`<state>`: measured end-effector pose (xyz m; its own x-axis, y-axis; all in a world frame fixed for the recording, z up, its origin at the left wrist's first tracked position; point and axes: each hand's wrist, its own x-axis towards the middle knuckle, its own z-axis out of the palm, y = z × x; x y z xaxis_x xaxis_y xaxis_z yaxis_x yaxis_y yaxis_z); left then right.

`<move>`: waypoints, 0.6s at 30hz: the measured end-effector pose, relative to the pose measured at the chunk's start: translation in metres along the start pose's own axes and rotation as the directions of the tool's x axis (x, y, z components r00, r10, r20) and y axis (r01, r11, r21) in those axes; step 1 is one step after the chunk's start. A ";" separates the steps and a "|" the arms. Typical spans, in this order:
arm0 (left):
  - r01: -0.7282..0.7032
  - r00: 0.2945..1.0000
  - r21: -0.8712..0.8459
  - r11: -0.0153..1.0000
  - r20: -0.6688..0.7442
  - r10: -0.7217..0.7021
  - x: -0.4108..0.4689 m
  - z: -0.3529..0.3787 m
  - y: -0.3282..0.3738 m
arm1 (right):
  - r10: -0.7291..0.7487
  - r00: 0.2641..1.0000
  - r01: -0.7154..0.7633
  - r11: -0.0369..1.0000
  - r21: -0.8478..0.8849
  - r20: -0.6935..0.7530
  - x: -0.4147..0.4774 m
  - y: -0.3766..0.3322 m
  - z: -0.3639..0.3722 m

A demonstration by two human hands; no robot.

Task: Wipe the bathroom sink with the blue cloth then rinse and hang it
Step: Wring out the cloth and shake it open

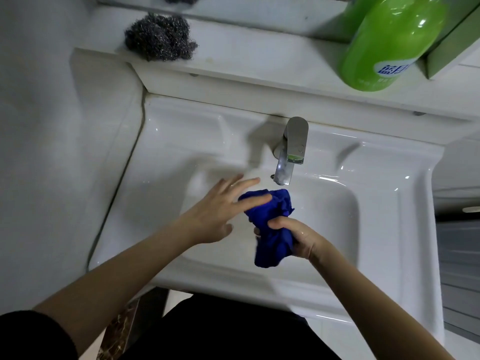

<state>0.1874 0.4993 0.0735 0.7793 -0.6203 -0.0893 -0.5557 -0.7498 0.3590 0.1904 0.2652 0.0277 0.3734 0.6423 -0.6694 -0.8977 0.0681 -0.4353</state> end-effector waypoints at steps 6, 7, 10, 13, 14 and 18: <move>-0.355 0.921 -0.061 0.933 -0.197 0.337 0.024 0.017 0.012 | 0.186 0.918 -0.161 0.982 -0.098 0.351 0.005 -0.026 0.014; -0.343 0.929 -0.058 0.938 -0.168 0.330 0.026 0.019 0.013 | 0.234 0.916 -0.199 0.970 -0.137 0.327 0.006 -0.030 0.013; -0.326 0.938 -0.033 0.945 -0.132 0.319 0.027 0.021 0.011 | 0.339 0.917 -0.282 0.924 -0.260 0.209 0.007 -0.032 0.013; -0.312 0.942 0.054 0.949 -0.114 0.316 0.027 0.020 0.002 | 0.341 0.934 -0.289 0.898 -0.332 0.110 0.006 -0.026 0.011; -0.280 0.952 0.088 0.956 -0.099 0.288 0.027 0.021 0.000 | 0.330 0.939 -0.283 0.901 -0.329 0.096 0.005 -0.024 0.010; -0.197 0.977 0.157 0.968 -0.050 0.207 0.029 0.022 -0.003 | 0.296 0.951 -0.260 0.921 -0.290 0.086 0.005 -0.023 0.011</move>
<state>0.2055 0.4783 0.0493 0.6611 -0.7496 0.0334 -0.7366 -0.6399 0.2192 0.2107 0.2751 0.0407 0.0693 0.6972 -0.7135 -0.8558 -0.3259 -0.4016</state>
